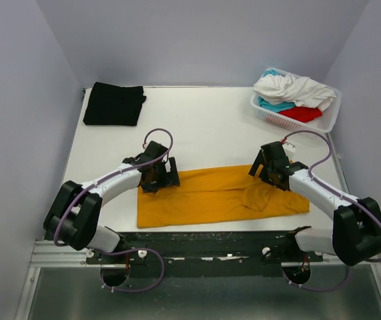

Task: Fold and stack the t-shirts
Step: Fold the other side of the tshirt into a rectangle, then rotate the tshirt 90 degrees

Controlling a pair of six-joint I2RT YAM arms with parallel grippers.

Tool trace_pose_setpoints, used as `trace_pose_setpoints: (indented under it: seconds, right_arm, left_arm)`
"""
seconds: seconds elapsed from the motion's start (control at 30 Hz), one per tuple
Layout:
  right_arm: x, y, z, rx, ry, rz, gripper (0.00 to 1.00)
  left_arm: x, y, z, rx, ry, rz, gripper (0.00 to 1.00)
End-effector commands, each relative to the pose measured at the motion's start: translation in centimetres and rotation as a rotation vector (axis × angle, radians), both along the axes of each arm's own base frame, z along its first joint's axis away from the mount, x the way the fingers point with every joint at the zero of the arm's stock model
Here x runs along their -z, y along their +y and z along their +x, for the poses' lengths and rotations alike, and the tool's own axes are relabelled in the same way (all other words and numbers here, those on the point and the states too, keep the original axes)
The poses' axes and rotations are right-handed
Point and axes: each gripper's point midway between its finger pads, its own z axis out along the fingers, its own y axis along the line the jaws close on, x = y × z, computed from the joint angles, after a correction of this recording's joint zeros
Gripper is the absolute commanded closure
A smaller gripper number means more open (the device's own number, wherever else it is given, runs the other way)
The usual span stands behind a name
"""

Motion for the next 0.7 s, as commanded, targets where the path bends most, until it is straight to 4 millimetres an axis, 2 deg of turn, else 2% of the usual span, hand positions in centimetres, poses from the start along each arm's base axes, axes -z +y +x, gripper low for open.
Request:
trace_pose_setpoints:
  seconds: [0.0, 0.07, 0.17, 0.27, 0.33, 0.43, 0.5, 0.57, 0.67]
  right_arm:
    - [-0.6, -0.8, -2.1, -0.023, 0.050, -0.039, 0.00]
    - [-1.4, 1.0, -2.3, -0.098, 0.029, 0.041, 0.00]
    - [-2.8, 5.5, -2.4, -0.274, -0.007, 0.202, 0.00]
    - [-3.7, 8.8, -2.4, -0.378, -0.038, 0.243, 0.00]
    - [-3.5, 9.9, -2.2, -0.407, -0.040, 0.216, 0.00]
    - [-1.9, 11.5, -2.2, -0.432, -0.001, 0.207, 0.00]
    - [-0.6, 11.0, -2.1, -0.374, 0.038, 0.182, 0.00]
    - [0.1, 9.1, -2.2, -0.263, 0.056, 0.120, 0.00]
    - [-0.3, 5.0, -3.1, -0.100, 0.050, -0.011, 0.00]
  left_arm:
    - [2.8, 3.3, -3.5, -0.091, 0.098, 0.111, 0.01]
    - [2.9, 3.1, -3.8, -0.096, 0.097, 0.086, 0.01]
    - [2.8, 3.0, -3.7, -0.105, 0.086, 0.079, 0.01]
    - [2.2, 2.7, -3.3, -0.109, 0.069, 0.058, 0.01]
    - [2.0, 2.5, -3.0, -0.111, 0.049, 0.043, 0.01]
    - [1.5, 2.3, -2.7, -0.115, 0.038, 0.035, 0.01]
    - [1.2, 2.4, -2.6, -0.124, 0.031, 0.037, 0.01]
    - [0.9, 2.6, -2.5, -0.133, 0.019, 0.041, 0.01]
    - [0.7, 3.2, -2.5, -0.155, 0.006, 0.062, 0.01]
